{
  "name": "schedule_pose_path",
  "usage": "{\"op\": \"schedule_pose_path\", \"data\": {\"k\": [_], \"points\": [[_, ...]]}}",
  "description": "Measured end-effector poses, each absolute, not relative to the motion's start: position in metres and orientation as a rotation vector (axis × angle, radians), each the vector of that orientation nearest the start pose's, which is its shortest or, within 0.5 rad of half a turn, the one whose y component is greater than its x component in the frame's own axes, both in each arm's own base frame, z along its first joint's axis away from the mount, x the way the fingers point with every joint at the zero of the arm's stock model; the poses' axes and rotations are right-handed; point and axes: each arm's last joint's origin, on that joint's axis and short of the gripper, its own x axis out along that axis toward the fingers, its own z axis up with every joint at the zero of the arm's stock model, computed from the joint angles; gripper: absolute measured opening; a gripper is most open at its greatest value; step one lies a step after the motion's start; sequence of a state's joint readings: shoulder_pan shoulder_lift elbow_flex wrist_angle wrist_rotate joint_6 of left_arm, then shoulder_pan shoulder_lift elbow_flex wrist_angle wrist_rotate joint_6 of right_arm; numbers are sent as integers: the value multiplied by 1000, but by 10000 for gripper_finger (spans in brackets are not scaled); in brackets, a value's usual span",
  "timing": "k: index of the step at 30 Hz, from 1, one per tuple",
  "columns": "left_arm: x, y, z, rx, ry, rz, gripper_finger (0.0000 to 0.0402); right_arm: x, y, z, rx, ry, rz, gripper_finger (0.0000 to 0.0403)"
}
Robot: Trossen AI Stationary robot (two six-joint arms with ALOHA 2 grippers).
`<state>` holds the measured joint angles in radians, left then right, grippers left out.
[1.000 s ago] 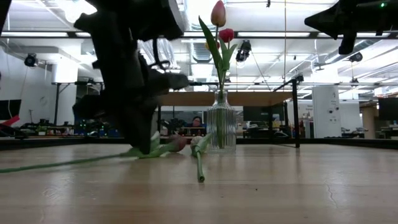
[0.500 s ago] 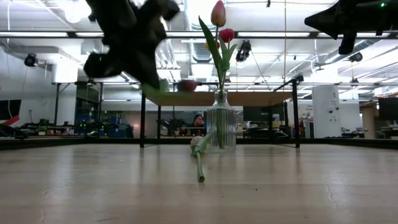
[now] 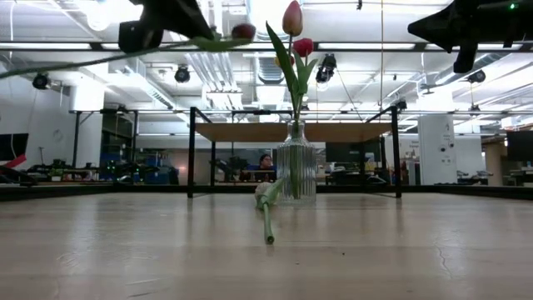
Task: Pick and place flowers into a vace then onto a shelf
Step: Put the maroon tulip into the bottom transparent vase
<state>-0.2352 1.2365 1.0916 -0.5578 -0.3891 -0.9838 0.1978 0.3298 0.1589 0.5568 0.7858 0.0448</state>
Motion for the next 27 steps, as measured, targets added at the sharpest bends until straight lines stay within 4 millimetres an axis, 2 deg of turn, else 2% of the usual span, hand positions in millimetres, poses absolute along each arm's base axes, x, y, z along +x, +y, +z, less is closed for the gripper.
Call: {"op": "schedule_pose_path", "data": {"k": [4, 11, 18, 27], "points": [[246, -48, 330, -708, 454, 406, 0, 106, 0, 240, 228, -358, -573, 9], [250, -50, 362, -608, 216, 217, 0, 105, 0, 240, 228, -359, -573, 9], [241, -59, 398, -516, -9, -100, 0, 105, 0, 240, 225, -359, -574, 9], [213, -82, 416, -484, -27, -488, 0, 105, 0, 240, 227, -360, -574, 9]]}}
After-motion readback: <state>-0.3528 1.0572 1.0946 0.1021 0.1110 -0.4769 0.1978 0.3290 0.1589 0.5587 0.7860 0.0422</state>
